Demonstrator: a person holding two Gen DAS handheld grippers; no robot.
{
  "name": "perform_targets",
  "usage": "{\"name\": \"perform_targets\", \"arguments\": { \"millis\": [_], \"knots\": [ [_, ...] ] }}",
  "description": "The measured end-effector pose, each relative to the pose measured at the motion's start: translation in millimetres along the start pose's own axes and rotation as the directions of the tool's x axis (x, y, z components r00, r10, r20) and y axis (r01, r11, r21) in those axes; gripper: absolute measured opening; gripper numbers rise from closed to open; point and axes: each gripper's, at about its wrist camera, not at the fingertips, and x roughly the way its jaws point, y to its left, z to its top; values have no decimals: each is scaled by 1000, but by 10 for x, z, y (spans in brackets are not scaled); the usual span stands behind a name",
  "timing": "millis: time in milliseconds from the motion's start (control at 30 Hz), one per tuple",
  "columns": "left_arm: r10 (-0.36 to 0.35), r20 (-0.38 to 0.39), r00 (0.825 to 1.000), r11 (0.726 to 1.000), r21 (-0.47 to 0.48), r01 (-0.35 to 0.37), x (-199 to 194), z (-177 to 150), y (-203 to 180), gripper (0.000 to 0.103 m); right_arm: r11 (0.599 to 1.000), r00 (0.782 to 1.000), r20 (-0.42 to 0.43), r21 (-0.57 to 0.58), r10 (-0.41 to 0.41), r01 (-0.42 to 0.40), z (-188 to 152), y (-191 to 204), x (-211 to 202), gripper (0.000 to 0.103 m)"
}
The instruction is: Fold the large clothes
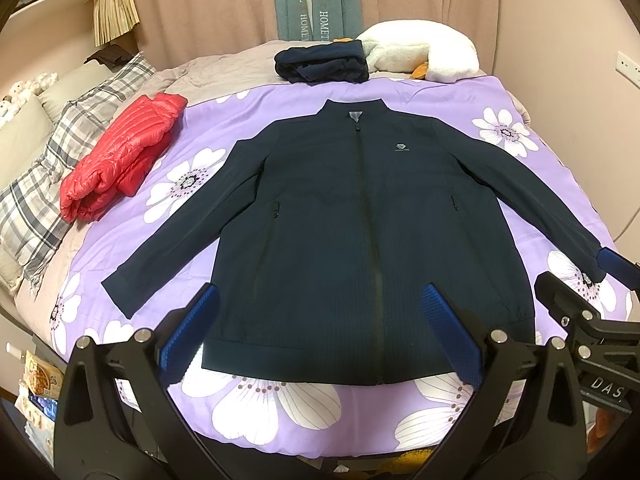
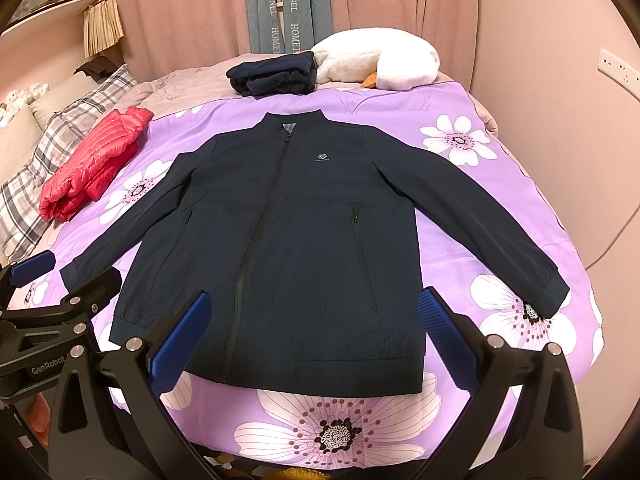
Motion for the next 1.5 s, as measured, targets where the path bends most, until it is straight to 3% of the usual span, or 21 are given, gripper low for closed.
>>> {"name": "perform_targets", "arguments": {
  "millis": [1033, 1500],
  "knots": [
    [1, -2, 1000, 1000, 1, -1, 3, 4, 2, 101, 1000, 1000, -1, 1, -2, 2, -2, 0, 2, 102],
    [9, -27, 1000, 1000, -19, -10, 110, -27, 233, 101, 1000, 1000, -25, 20, -9, 10, -12, -25, 108, 102]
  ]
}}
